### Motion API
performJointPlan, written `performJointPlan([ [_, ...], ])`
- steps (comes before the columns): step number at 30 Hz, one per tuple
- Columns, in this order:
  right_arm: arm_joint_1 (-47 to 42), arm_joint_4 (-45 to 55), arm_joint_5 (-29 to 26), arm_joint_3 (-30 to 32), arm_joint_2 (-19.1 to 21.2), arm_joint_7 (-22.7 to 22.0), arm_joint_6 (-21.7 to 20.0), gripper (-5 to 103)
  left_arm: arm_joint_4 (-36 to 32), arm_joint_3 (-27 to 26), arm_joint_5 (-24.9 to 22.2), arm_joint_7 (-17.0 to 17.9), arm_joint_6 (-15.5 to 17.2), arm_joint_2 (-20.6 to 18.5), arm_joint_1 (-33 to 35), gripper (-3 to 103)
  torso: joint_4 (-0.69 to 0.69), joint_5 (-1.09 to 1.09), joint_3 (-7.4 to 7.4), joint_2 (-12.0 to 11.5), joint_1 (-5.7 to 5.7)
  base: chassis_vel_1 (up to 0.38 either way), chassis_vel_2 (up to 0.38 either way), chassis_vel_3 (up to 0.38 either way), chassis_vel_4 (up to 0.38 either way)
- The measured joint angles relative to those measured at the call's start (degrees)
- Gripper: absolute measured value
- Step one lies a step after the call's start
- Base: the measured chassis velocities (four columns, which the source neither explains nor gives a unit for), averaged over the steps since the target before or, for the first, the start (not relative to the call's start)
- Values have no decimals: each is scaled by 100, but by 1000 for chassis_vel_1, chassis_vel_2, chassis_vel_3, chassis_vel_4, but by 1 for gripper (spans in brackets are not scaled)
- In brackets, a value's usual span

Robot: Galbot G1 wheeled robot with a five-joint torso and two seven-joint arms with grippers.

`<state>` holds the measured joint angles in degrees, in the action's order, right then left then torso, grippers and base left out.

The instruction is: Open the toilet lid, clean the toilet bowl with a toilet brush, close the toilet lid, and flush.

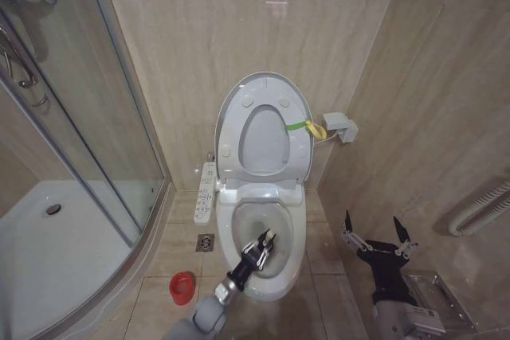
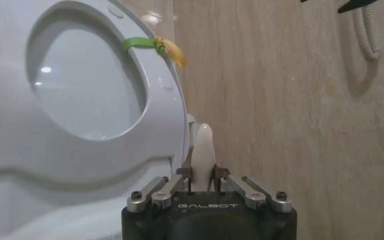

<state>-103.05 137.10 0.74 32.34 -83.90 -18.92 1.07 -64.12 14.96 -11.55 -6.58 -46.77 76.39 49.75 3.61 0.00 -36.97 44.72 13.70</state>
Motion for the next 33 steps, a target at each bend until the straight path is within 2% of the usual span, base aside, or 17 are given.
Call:
performJointPlan([
  [7,0,0,0,0,0,1,0,100,47,436,-159,53,128,356,-584,20,0,0,0,0,0,0,0,0,0],
  [15,0,0,0,0,0,0,0,100,-163,667,-150,147,266,585,-566,20,-1,1,0,0,0,0,0,0,0],
  [20,0,0,0,0,0,0,0,100,-227,717,-142,129,261,550,-424,20,-2,0,1,0,0,0,0,0,0],
  [27,0,0,0,0,0,0,0,100,218,515,-132,44,119,465,-507,20,-1,0,1,0,0,0,0,0,0],
  [33,0,0,0,0,0,1,0,100,18,500,-160,113,205,513,-678,20,0,-1,0,0,0,0,0,0,0],
])
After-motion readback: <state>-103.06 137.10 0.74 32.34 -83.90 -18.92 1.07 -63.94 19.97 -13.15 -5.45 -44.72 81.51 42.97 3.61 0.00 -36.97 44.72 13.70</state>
